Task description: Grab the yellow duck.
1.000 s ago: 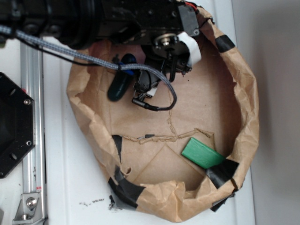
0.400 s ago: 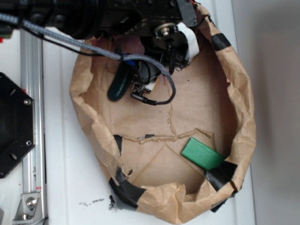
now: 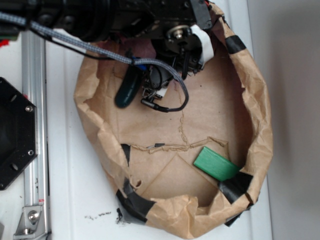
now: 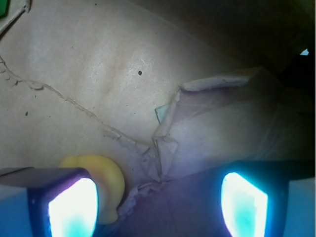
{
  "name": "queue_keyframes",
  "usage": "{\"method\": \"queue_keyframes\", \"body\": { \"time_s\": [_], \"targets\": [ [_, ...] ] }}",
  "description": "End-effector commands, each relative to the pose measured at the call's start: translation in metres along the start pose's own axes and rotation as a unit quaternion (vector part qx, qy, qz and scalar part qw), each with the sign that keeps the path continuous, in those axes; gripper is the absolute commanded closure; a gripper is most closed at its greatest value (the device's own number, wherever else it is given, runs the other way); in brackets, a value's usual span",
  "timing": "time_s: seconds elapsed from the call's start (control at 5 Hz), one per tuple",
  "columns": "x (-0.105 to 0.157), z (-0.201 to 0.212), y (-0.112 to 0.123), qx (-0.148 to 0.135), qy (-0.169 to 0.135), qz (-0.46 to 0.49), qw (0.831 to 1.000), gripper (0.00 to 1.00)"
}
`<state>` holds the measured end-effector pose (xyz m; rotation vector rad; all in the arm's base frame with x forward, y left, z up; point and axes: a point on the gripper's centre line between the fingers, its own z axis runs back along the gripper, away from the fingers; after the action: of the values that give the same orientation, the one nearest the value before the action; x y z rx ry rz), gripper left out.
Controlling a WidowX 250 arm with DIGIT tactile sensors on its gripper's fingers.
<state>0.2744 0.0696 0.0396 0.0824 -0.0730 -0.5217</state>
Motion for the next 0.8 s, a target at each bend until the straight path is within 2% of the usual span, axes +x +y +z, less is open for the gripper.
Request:
{"method": "queue_keyframes", "body": {
  "time_s": [0.0,0.2,0.6],
  "targets": [
    [0.010,0.000,-0.013,-0.011,-0.002,-0.003,1.000,0.00],
    [0.012,-0.004,-0.031,-0.021,0.014,-0.013,1.000,0.00],
    [0.009,0.000,-0.043,-0.028,0.006,-0.023,0.999,0.00]
  ]
}}
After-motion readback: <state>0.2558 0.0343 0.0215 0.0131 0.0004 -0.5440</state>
